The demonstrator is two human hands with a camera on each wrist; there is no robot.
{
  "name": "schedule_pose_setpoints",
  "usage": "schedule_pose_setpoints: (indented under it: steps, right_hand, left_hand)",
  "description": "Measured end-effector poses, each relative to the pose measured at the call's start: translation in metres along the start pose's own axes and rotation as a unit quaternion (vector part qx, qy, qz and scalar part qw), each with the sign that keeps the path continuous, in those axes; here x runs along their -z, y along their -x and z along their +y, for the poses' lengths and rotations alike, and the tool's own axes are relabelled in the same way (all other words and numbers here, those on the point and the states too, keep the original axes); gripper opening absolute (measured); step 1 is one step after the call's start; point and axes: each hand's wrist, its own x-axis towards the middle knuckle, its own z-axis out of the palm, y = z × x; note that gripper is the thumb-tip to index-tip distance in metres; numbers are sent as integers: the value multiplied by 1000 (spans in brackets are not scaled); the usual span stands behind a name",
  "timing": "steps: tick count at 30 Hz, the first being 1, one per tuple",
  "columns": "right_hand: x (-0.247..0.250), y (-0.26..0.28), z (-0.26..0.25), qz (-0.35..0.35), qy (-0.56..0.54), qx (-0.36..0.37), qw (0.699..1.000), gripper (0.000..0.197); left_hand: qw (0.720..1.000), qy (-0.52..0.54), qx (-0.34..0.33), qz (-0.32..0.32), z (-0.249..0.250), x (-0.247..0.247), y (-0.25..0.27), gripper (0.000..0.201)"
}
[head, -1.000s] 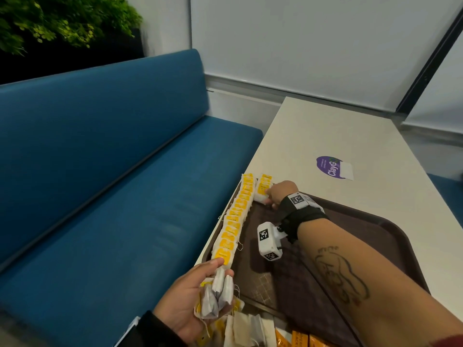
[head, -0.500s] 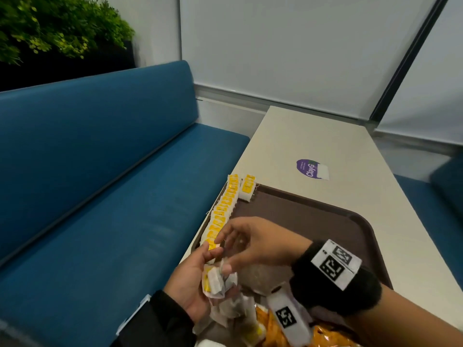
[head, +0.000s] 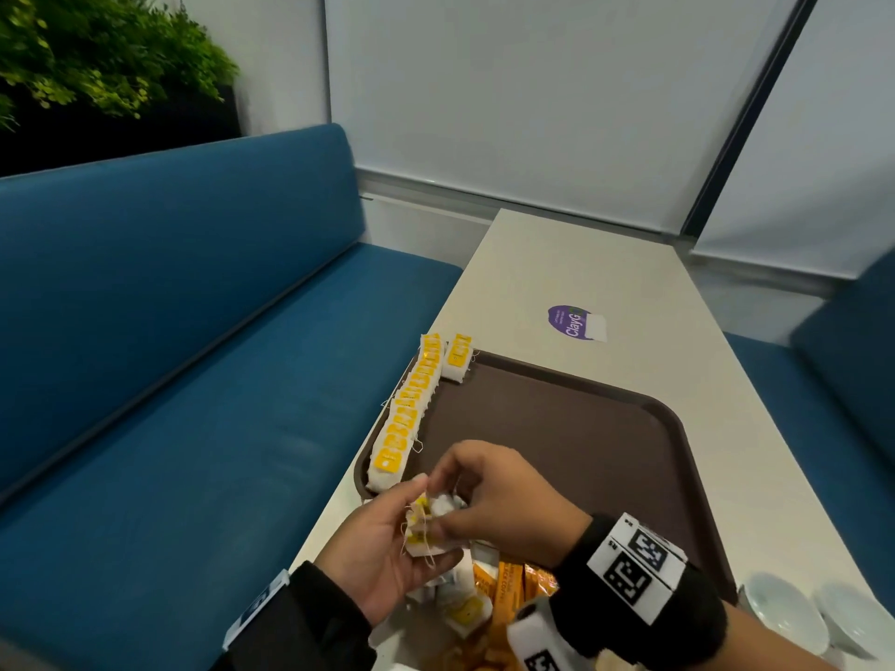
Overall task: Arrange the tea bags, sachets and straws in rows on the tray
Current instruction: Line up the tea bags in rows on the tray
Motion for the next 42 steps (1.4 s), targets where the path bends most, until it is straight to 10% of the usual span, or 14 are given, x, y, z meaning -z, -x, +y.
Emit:
schedule_pose_setpoints:
  steps: [9,20,26,34,42]
  right_hand:
    - [-12,6,9,100,-175,-33,979,32]
    - [-4,2,2,24,-239,-52,969,31]
    - [3,-12,-4,-67,-210,-86,972,27]
    - [12,-49,8,22,-236,-97,967,13]
    - [48,-136,61,271,-214,-118,931,24]
  left_hand:
    - [996,6,-76,38,-8,6,2,26]
    - [938,-296,-165,69,8,17,6,12]
    - [954,-269,-121,48,14,22,3,17]
    - [971,-206,-104,55,23,32,-9,42]
    - [979,-169,-84,75,30,50,-25,34]
